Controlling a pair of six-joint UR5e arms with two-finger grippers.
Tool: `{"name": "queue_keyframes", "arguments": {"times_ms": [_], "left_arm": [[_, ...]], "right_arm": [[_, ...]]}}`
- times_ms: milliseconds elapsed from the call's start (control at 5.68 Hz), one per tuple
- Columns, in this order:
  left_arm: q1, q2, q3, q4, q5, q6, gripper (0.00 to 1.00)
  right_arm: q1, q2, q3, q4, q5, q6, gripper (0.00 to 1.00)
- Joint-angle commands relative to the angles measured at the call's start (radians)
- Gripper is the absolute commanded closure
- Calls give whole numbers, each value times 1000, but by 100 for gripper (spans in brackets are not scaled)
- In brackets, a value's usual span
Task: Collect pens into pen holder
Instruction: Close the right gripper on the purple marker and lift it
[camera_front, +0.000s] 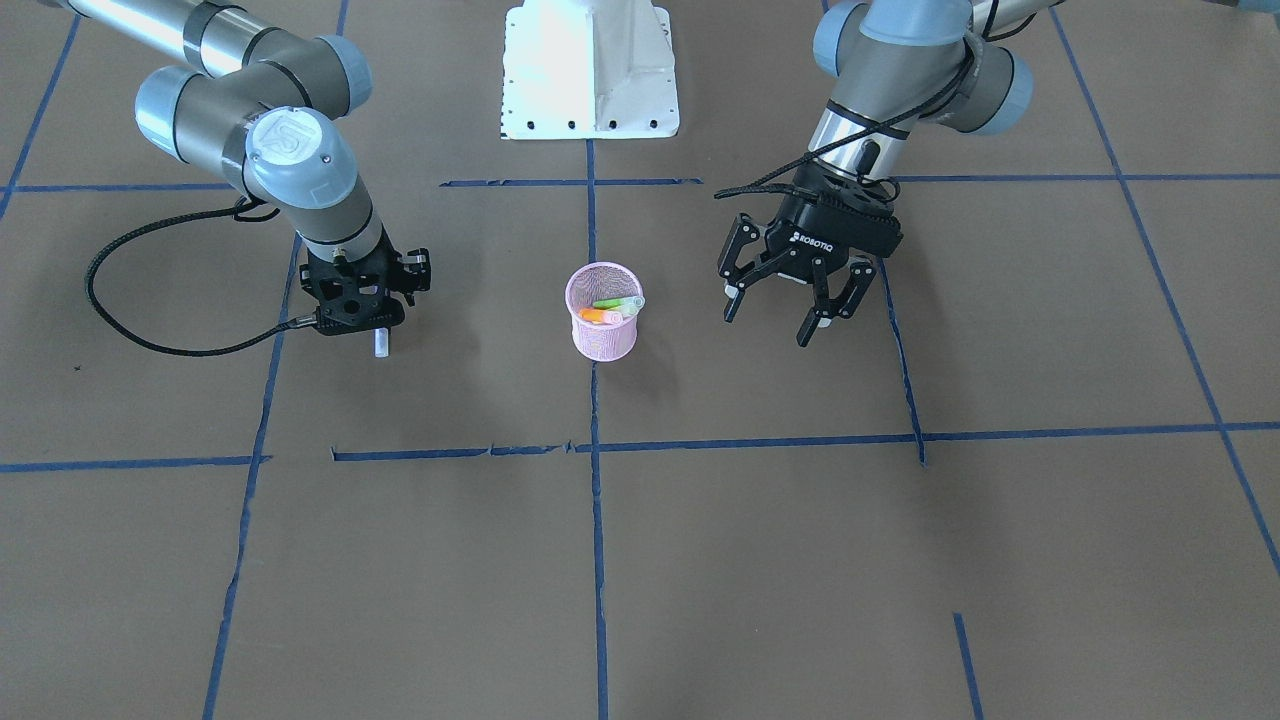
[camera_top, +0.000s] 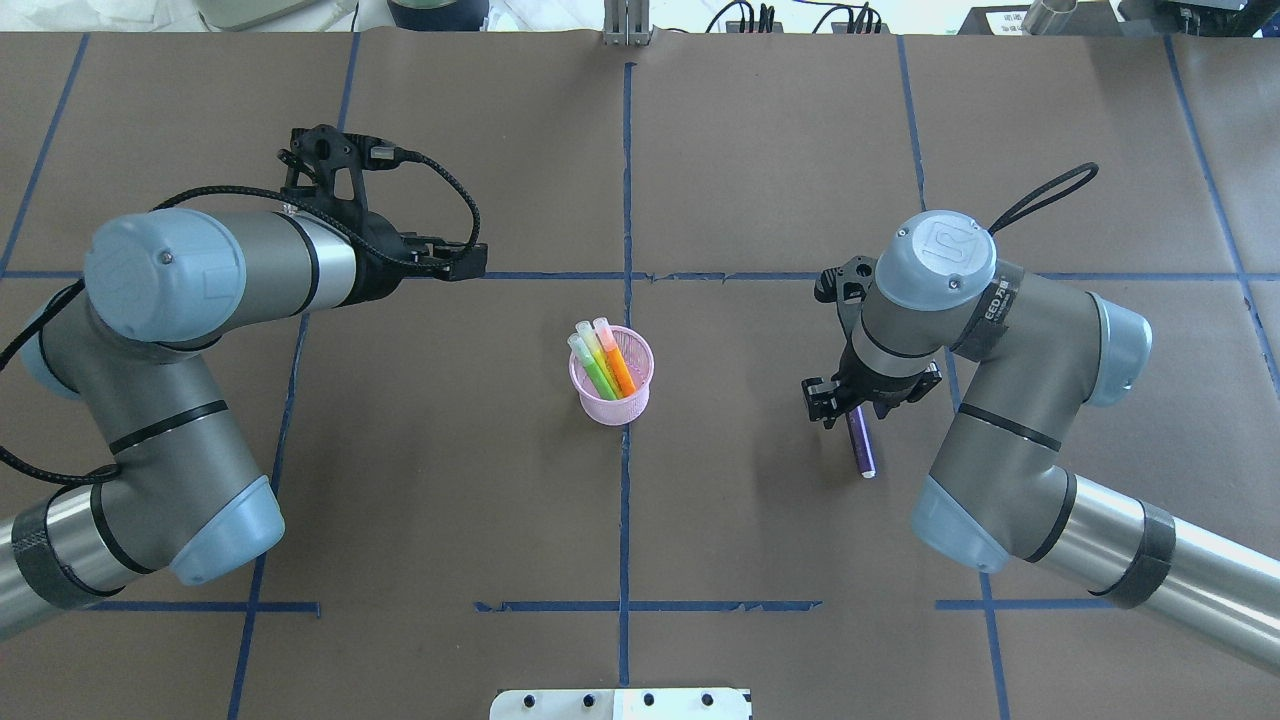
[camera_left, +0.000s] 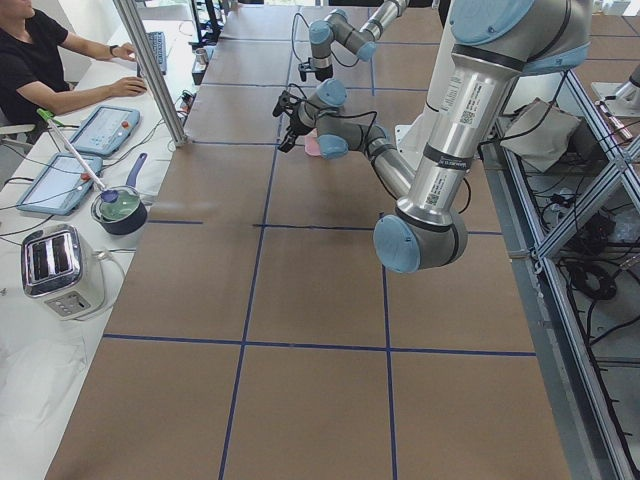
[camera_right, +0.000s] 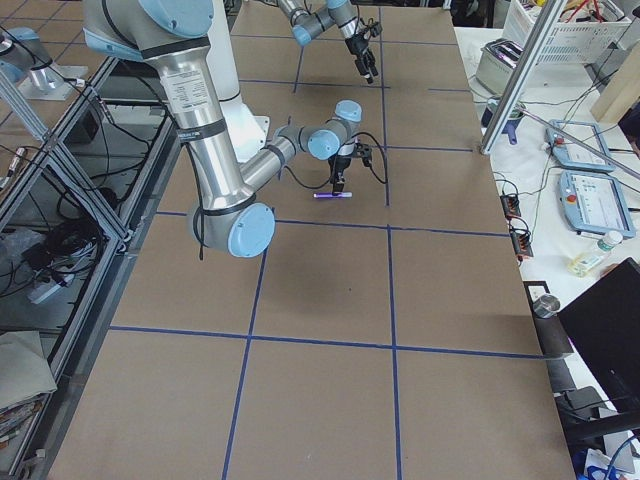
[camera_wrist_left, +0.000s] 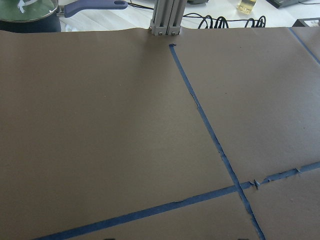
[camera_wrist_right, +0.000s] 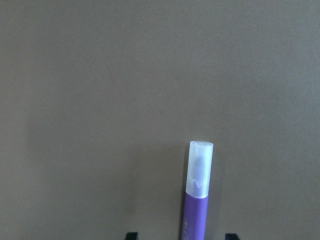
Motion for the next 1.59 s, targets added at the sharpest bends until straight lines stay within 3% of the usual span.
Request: {"name": "queue_keyframes", "arguments": {"times_ms": [0,352,705,1057,1233,1409], "left_arm": [[6,7,-5,0,47,-8,13],[11,10,-6,-3,50,-8,13],[11,11,-8,-3,50,-8,13],[11,11,-8,-3,50,-8,13],[11,11,-8,-3,50,-8,12],[11,11,-9,-5,50,-8,11]], "right_arm": [[-15,3,-15,0,-5,-1,33],[-3,3,-17,-1,-8,-18,37],[5,3,-30,0,-8,-21,53],[4,5,-37,0,-8,-21,53],[5,5,-37,2,-7,-21,95],[7,5,-37,2,-7,-21,100]]}}
